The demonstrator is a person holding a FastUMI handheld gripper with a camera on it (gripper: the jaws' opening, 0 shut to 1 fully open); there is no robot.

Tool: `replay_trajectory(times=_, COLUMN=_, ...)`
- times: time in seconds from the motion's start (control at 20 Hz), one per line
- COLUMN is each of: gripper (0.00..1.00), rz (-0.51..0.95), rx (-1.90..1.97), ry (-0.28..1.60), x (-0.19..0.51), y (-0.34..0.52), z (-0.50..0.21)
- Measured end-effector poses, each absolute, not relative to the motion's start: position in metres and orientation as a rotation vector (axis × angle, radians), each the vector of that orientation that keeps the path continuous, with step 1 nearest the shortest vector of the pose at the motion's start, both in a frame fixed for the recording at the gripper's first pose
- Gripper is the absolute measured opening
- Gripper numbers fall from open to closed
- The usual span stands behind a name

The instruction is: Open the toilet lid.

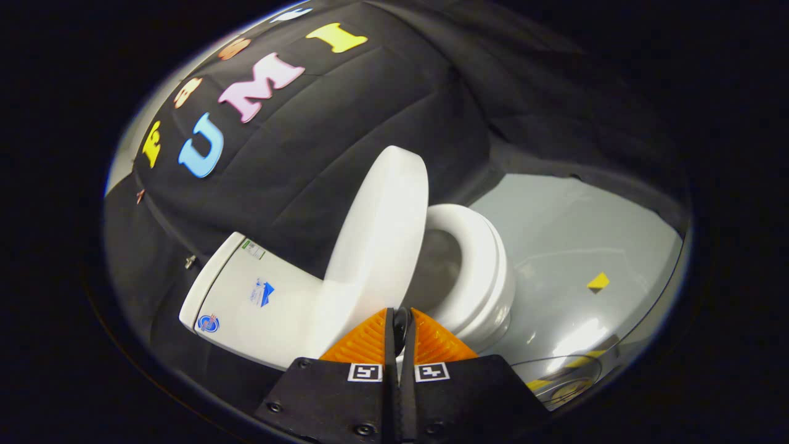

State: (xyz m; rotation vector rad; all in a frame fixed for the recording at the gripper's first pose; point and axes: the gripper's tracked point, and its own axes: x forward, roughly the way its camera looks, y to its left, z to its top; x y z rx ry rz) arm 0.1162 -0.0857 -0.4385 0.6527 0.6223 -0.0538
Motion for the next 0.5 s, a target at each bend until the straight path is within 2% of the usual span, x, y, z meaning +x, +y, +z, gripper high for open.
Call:
replay_trajectory(times=0.2, gripper=0.05, rz=0.042, rx=0.438, ry=0.558, x=0.132, y=-0.041, z=-0.373)
replay_trajectory(times=0.5, gripper=0.05, rz=0.09, rx=0.305, ry=0.503, x=0.14, y=0.015, z=-0.326)
